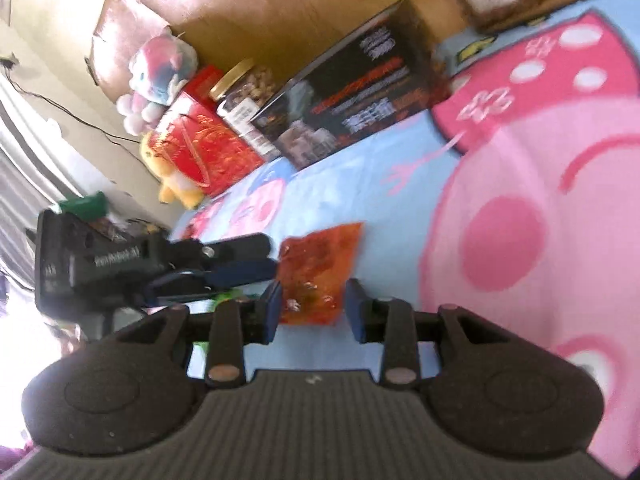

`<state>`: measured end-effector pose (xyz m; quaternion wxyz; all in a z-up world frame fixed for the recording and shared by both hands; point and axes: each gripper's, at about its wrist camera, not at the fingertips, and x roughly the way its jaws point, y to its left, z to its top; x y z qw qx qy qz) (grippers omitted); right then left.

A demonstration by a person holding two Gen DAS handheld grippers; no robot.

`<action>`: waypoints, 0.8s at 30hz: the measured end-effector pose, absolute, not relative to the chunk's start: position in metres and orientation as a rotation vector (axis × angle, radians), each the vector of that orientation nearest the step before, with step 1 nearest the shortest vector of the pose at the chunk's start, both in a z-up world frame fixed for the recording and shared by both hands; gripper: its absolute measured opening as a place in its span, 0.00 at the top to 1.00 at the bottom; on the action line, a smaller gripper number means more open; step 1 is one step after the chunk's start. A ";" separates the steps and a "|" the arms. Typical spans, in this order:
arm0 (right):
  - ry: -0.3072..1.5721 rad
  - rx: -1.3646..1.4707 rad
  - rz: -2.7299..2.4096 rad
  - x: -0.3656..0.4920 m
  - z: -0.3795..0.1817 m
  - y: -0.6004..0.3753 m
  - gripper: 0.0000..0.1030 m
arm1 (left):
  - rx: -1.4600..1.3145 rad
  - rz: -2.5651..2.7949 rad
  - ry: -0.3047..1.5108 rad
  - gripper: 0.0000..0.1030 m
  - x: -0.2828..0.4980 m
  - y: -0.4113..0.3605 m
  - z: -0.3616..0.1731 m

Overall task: Organize snacks
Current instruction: 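Grasp the orange spicy snack bag with the left tool and lift it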

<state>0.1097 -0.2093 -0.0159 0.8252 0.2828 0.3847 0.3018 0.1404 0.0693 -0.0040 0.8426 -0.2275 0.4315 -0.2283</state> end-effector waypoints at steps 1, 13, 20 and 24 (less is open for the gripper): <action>0.817 0.603 0.647 0.112 -0.016 -0.205 0.65 | -0.502 -0.500 0.915 0.46 0.139 0.068 -0.005; 0.819 0.833 0.661 0.119 -0.013 -0.225 0.89 | -0.663 -0.538 0.865 0.38 0.136 0.082 0.009; 0.831 1.240 0.833 0.129 -0.032 -0.247 0.89 | -0.861 -0.656 0.825 0.31 0.127 0.092 0.005; 0.854 1.267 0.874 0.132 -0.035 -0.238 0.88 | -0.812 -0.654 0.795 0.71 0.128 0.088 0.016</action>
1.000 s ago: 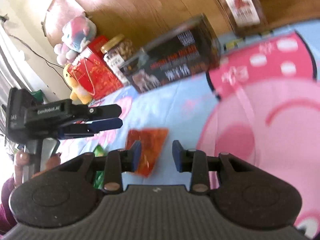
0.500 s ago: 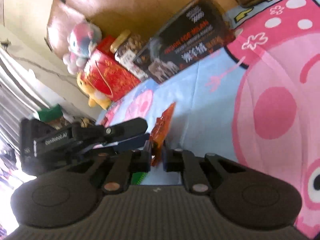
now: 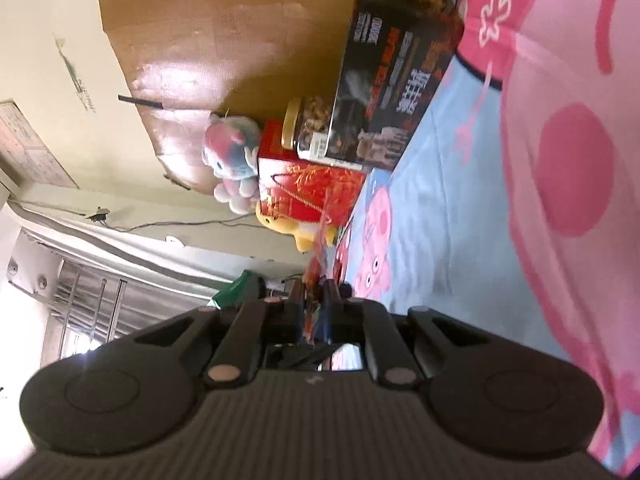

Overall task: Organize snacks
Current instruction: 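Grasp the orange spicy snack bag with the left tool and lift it, then lower the orange bag into the black box and open the left tool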

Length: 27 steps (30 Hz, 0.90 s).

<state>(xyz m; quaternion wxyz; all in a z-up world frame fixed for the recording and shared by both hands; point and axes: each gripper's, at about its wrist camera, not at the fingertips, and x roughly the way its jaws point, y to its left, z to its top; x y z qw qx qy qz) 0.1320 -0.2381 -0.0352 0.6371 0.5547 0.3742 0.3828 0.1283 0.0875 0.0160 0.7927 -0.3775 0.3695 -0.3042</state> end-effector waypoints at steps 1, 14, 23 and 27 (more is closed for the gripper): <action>0.853 1.254 0.873 0.133 -0.033 -0.237 0.88 | -0.786 -0.642 0.783 0.77 0.130 0.087 0.019; 0.651 0.862 0.754 0.150 0.023 -0.230 0.83 | -0.698 -0.663 0.746 0.80 0.182 0.075 0.049; 0.515 0.655 0.635 0.214 0.051 -0.232 0.81 | -0.561 -0.610 0.688 0.77 0.264 0.043 0.077; 0.462 0.493 0.550 0.240 0.056 -0.223 0.74 | -0.513 -0.542 0.683 0.71 0.292 0.031 0.072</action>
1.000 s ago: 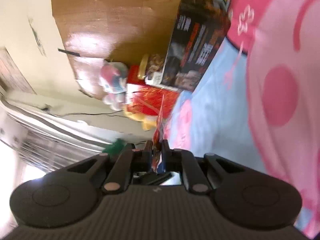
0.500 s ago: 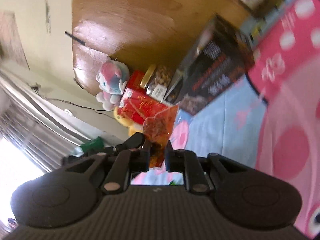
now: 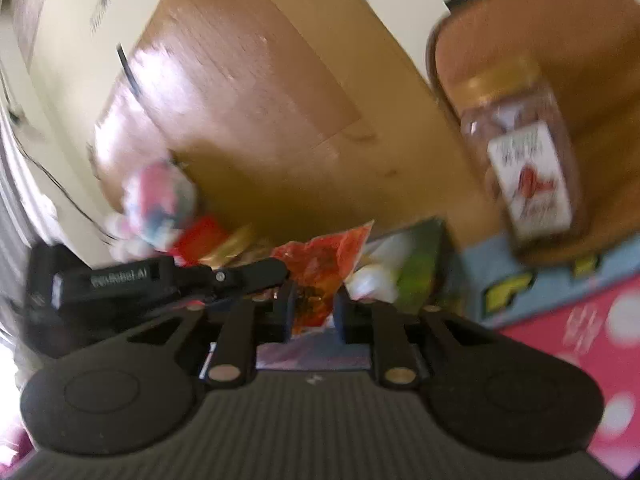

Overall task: Organize snacks
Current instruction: 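Lower the orange bag into the black box and open the left tool, then grasp the green cracker packet with the left tool and lift it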

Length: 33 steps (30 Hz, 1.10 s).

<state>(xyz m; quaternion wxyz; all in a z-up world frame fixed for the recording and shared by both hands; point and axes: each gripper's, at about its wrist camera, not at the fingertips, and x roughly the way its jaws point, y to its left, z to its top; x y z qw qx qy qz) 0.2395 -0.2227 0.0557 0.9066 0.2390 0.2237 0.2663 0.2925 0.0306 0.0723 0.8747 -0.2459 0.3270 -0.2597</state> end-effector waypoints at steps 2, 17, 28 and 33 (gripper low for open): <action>0.419 0.357 0.479 0.246 0.054 -0.210 0.68 | -0.478 -0.477 0.672 0.70 0.301 0.025 0.067; 0.345 0.228 0.380 0.198 0.044 -0.203 0.55 | -0.443 -0.460 0.632 0.68 0.248 0.048 0.083; 0.654 0.345 0.681 0.126 0.010 -0.188 0.51 | -0.435 -0.405 0.758 0.64 0.133 0.118 0.041; 0.780 0.414 0.795 0.100 0.000 -0.179 0.51 | -0.471 -0.418 0.796 0.59 0.100 0.142 0.024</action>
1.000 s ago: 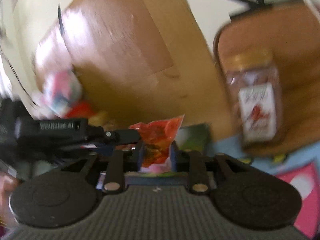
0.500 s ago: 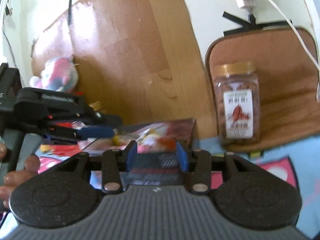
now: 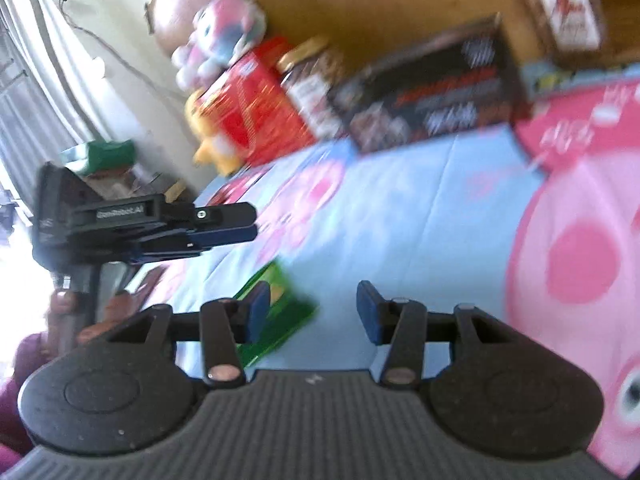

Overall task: Organize snacks
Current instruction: 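Grasp the green cracker packet with the left tool and lift it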

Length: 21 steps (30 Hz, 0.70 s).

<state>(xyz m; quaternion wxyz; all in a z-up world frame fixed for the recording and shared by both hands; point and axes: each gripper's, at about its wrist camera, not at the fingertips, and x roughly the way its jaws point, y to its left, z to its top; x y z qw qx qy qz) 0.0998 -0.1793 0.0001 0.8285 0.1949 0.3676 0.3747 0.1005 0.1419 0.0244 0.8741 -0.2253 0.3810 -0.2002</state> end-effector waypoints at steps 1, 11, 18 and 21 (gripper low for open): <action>0.797 0.426 0.806 0.096 -0.001 -0.178 0.51 | -0.473 -0.421 0.795 0.55 0.096 0.144 0.022; 0.751 0.103 0.842 0.055 0.010 -0.112 0.45 | -0.570 -0.502 0.842 0.54 0.063 0.134 -0.008; 0.689 -0.019 0.724 0.057 0.011 -0.125 0.46 | -0.607 -0.486 0.818 0.50 0.062 0.139 0.001; 0.658 -0.047 0.682 0.057 0.011 -0.135 0.38 | -0.623 -0.509 0.824 0.50 0.063 0.137 0.003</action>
